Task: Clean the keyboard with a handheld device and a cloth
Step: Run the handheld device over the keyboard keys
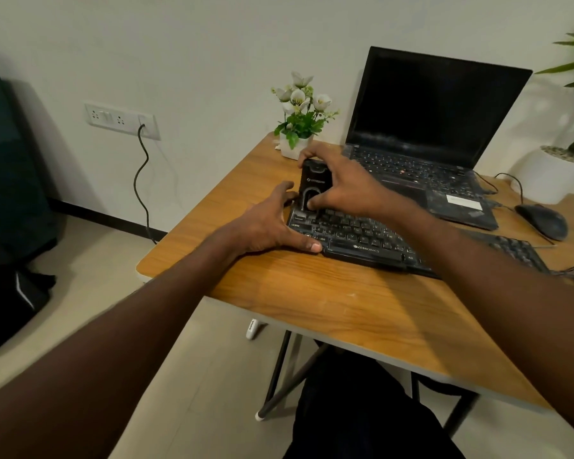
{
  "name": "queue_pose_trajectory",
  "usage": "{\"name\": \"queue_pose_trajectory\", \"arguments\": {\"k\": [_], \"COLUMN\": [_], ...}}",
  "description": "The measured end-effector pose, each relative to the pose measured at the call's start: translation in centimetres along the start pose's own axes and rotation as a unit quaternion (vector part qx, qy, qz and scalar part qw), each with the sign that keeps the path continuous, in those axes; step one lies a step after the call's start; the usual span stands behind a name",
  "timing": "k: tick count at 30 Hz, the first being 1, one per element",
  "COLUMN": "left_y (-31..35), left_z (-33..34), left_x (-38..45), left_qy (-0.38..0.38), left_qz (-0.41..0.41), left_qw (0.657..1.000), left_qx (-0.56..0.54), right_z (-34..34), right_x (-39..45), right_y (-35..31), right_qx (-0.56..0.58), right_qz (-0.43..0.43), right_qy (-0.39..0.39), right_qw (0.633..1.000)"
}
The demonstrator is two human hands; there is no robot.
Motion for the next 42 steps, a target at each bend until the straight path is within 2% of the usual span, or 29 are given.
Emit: {"name": "queue_pose_trajectory", "arguments": {"k": [3, 5, 7, 9, 13, 18, 22, 26, 30, 33, 35, 37, 40, 42], "left_y": [-0.2, -0.2, -0.1, -0.3, -0.4, 0.2, 0.3, 0.3, 0.3, 0.2, 0.3, 0.5, 0.5, 0.5], "left_z": [0.0, -0.1, 0.0, -0.1, -0.3, -0.1, 0.0, 0.0, 0.0, -0.1, 0.1, 0.0, 0.0, 0.1], "left_x": [0.0, 0.0, 0.0, 0.1, 0.1, 0.0, 0.0, -0.2, -0.2, -0.2, -0.2, -0.2, -0.3, -0.3], "left_qy": [0.0, 0.001, 0.001, 0.002, 0.008, 0.002, -0.004, -0.006, -0.006, -0.006, -0.009, -0.007, -0.008, -0.011], "left_qz": [-0.015, -0.017, -0.017, -0.02, -0.02, 0.006, 0.008, 0.003, 0.006, -0.003, -0.003, 0.0, 0.006, 0.004], "left_qw": [1.0, 1.0, 1.0, 1.0, 1.0, 1.0, 1.0, 1.0, 1.0, 1.0, 1.0, 1.0, 1.0, 1.0], "left_qx": [0.008, 0.012, 0.018, 0.023, 0.022, 0.008, 0.0, -0.007, -0.012, -0.014, -0.011, -0.01, -0.015, -0.005], "right_z": [-1.4, -2.2, -2.3, -1.3, -1.2, 0.1, 0.0, -0.4, -0.2, -1.7, -2.2, -1.4, -1.5, -1.9], "right_x": [0.0, 0.5, 0.8, 0.7, 0.8, 0.8, 0.7, 1.1, 0.4, -0.2, -0.7, -1.4, -2.0, -2.0], "right_y": [1.3, 0.9, 1.0, 1.6, -0.2, -1.5, -1.7, -1.8, -1.1, -0.3, 0.3, 1.2, 1.8, 0.8], "right_qx": [-0.026, -0.03, 0.024, 0.05, -0.061, -0.119, -0.11, -0.159, -0.096, -0.141, -0.087, -0.035, -0.088, -0.119], "right_qz": [0.055, 0.058, 0.059, 0.059, 0.014, -0.011, -0.021, -0.01, 0.002, 0.038, 0.033, 0.031, 0.068, 0.059], "right_qy": [-0.034, -0.019, 0.005, -0.011, -0.028, -0.059, -0.047, -0.03, -0.035, 0.035, 0.066, 0.045, 0.049, 0.072], "right_qw": [0.998, 0.998, 0.998, 0.997, 0.998, 0.991, 0.993, 0.987, 0.995, 0.989, 0.994, 0.998, 0.993, 0.988]}}
Point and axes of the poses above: each hand's wrist, its own x-axis towards the middle knuckle, its own z-axis out of the palm, y = z × x, the point moved 10 cm from there along x, towards the middle knuckle, and after that the axes turned 8 degrees about -y, right-handed, at the moved point
